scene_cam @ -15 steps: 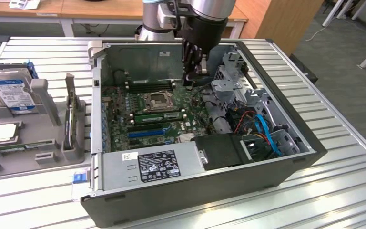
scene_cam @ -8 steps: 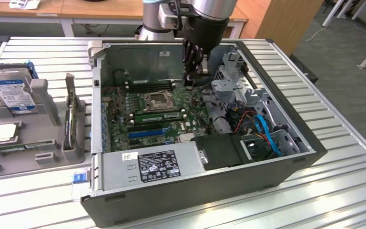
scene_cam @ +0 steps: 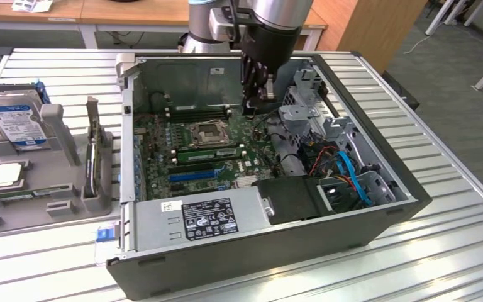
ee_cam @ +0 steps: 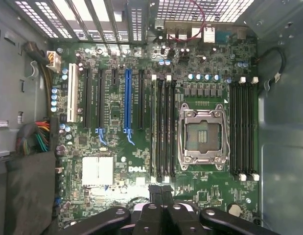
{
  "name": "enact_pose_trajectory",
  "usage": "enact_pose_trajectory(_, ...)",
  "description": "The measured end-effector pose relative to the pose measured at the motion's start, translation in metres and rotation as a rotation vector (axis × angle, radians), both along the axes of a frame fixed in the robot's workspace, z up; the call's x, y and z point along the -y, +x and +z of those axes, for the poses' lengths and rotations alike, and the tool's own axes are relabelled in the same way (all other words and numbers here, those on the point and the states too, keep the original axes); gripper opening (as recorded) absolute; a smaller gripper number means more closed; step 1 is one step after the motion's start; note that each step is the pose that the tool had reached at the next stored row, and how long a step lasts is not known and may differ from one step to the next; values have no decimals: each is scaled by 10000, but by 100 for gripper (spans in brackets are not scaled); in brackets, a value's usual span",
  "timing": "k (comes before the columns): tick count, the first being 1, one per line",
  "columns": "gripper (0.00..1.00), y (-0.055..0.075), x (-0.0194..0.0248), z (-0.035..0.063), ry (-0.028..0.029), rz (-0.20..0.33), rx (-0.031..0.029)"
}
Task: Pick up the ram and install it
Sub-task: 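Press down the ram until it locks into place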
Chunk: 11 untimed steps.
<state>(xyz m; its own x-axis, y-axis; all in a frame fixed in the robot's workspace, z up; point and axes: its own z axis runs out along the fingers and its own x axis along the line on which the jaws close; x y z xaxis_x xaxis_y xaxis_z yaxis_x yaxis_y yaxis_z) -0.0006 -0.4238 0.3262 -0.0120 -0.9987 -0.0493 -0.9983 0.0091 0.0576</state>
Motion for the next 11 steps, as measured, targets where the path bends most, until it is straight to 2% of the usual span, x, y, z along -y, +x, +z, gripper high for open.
enact_pose_trajectory(11, 10, 0, 0, -124, 0, -1, 4)
